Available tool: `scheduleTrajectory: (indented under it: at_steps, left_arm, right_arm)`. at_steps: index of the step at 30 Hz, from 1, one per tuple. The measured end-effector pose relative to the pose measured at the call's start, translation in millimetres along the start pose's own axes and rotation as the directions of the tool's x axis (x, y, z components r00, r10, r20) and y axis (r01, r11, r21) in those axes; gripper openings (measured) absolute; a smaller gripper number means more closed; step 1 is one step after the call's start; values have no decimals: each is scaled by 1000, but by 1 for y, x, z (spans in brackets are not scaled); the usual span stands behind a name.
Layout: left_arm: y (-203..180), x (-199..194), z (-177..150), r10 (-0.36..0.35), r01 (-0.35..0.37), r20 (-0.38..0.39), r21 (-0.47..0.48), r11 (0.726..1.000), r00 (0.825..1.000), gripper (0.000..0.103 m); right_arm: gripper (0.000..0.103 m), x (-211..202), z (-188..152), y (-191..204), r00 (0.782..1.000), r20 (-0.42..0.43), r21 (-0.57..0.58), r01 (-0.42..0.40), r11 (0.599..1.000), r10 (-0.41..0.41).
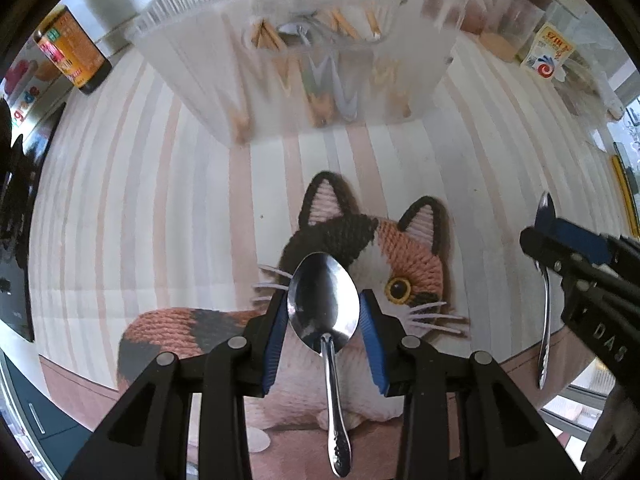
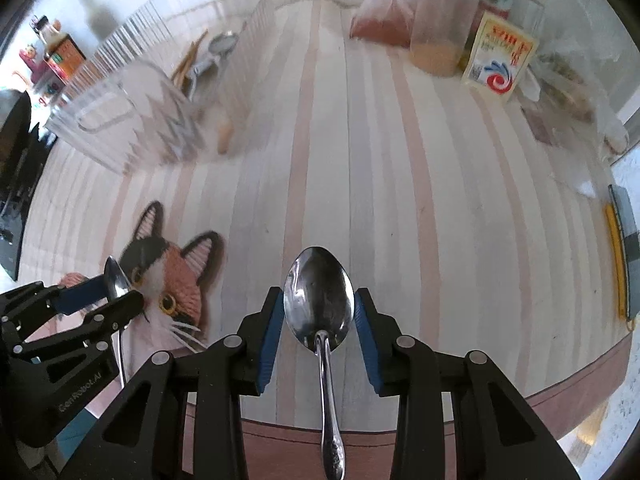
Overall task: Organize utensils
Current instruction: 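Lift the silver spoon with the left tool while the right tool holds its spoon, then carry both held spoons over the clear basket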
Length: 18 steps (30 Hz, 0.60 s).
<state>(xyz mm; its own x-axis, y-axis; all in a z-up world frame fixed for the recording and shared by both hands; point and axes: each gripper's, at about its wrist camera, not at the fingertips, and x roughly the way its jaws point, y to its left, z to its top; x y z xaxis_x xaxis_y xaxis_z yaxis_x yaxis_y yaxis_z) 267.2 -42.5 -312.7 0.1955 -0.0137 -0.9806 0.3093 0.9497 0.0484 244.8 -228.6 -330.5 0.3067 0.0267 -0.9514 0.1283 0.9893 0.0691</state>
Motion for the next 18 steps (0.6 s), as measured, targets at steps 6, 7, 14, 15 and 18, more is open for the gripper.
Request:
scheduleTrajectory:
  at_steps: [6,7,14,15,18]
  left_arm:
    - [2,-33,8,3,-4,75,6,1000,997,32]
    - [3,-39,9,6,-6,90,6,1000,996,32]
    - [6,-84,19,21,-23,198,9,1000,980,32]
    - [7,-89,21,25,-27,210,9,1000,977,32]
    - [11,-102,27,24,-26,238,6,1000,971,32]
  right_arm:
    - [37,-33,13,7,995,96,-38,-6,999,9]
    - [37,-40,15,9,992,124,-54,1,999,6]
    - [37,-81,22,23,962,270,-108,6,994,24]
    - [37,-86,23,24,957,289,-113,4,994,29]
    - [37,-99,29,27,941,336,-121,0,993,41]
